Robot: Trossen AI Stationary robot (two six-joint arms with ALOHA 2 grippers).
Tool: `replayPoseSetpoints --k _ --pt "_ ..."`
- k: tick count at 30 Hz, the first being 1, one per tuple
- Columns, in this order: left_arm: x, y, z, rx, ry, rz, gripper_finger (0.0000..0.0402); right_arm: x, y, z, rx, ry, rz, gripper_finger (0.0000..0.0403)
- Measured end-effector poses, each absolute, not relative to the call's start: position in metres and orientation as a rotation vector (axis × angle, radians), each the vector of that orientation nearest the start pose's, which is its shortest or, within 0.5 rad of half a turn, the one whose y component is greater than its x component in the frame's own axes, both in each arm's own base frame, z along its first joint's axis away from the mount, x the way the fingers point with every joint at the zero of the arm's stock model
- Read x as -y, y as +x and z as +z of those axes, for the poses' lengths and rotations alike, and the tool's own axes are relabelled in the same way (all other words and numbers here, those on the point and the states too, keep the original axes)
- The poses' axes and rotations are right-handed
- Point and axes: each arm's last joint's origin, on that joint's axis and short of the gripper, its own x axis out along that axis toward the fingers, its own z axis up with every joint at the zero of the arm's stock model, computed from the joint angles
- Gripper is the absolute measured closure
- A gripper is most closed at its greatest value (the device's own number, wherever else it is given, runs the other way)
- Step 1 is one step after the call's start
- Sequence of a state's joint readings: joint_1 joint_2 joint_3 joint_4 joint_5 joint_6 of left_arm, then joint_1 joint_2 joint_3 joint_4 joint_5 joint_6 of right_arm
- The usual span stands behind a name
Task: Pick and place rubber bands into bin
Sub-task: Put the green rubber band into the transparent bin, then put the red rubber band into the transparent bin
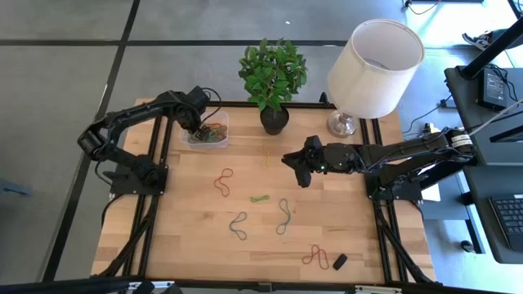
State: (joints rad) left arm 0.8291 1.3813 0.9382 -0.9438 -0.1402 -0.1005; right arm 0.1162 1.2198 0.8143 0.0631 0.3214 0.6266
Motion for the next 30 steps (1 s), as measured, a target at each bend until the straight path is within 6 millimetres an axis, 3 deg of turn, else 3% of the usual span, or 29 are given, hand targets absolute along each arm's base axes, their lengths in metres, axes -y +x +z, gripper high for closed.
replayPoseSetpoints --k 8,13,18,27,30 --pt "-0.173 0.153 0.218 -1.338 -0.568 0.868 0.0279 -0.022 0.258 0.26 -0.453 0.633 -0.356 0.0308" --pt "-0.161 0.152 0.229 -1.304 -0.587 0.828 0.0269 -0.032 0.247 0.247 -0.638 0.631 -0.354 0.0341" --pt "-0.132 0.163 0.244 -1.231 -0.553 0.783 0.0294 -0.049 0.232 0.241 -0.771 0.564 -0.326 0.0396" --pt "-0.06 0.203 0.267 -1.127 -0.499 0.651 0.0384 -0.084 0.193 0.229 -0.916 0.515 -0.293 0.0398" --pt "-0.039 0.219 0.269 -1.115 -0.525 0.65 0.0397 -0.093 0.181 0.223 -0.929 0.552 -0.278 0.0396"
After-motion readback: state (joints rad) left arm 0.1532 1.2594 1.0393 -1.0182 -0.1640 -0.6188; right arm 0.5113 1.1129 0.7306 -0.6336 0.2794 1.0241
